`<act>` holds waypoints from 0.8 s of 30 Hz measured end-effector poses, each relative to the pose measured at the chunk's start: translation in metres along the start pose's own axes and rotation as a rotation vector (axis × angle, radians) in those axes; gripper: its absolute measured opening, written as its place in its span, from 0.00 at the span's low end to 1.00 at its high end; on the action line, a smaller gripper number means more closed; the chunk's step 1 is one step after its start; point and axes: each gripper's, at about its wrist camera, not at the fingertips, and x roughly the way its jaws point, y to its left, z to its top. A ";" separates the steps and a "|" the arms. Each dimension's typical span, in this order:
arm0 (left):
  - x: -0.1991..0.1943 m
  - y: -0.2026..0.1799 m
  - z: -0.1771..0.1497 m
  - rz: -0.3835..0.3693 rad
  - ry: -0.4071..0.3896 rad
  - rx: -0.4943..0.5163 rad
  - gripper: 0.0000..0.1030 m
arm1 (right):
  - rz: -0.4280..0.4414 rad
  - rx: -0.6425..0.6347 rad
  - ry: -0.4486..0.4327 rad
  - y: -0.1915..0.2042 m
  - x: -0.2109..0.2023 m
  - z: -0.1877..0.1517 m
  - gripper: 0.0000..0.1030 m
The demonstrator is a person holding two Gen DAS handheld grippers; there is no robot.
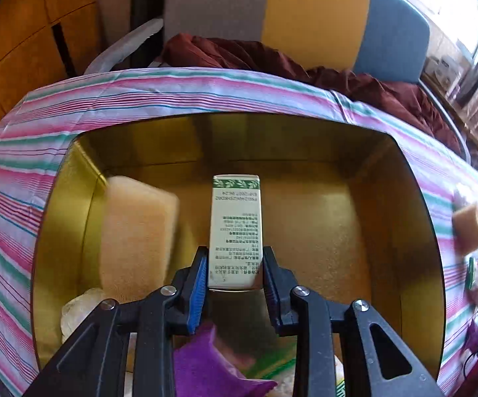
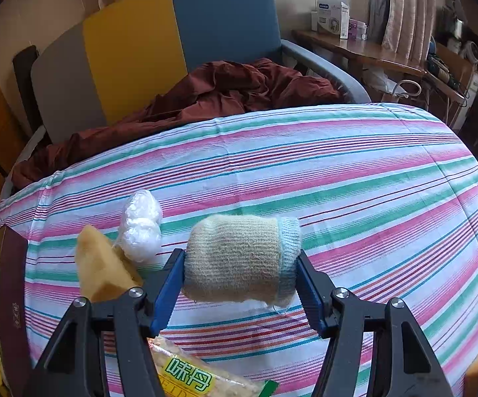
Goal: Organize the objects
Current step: 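Lower the white-green carton into the gold tray and open left gripper while right holds the sock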
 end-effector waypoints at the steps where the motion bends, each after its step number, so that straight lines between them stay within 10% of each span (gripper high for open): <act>1: -0.002 0.002 -0.001 0.012 -0.008 0.001 0.33 | 0.001 -0.002 0.002 0.001 0.001 0.000 0.63; 24: -0.127 -0.028 -0.079 0.114 -0.351 0.106 0.35 | -0.069 -0.014 0.043 -0.003 0.010 -0.008 0.63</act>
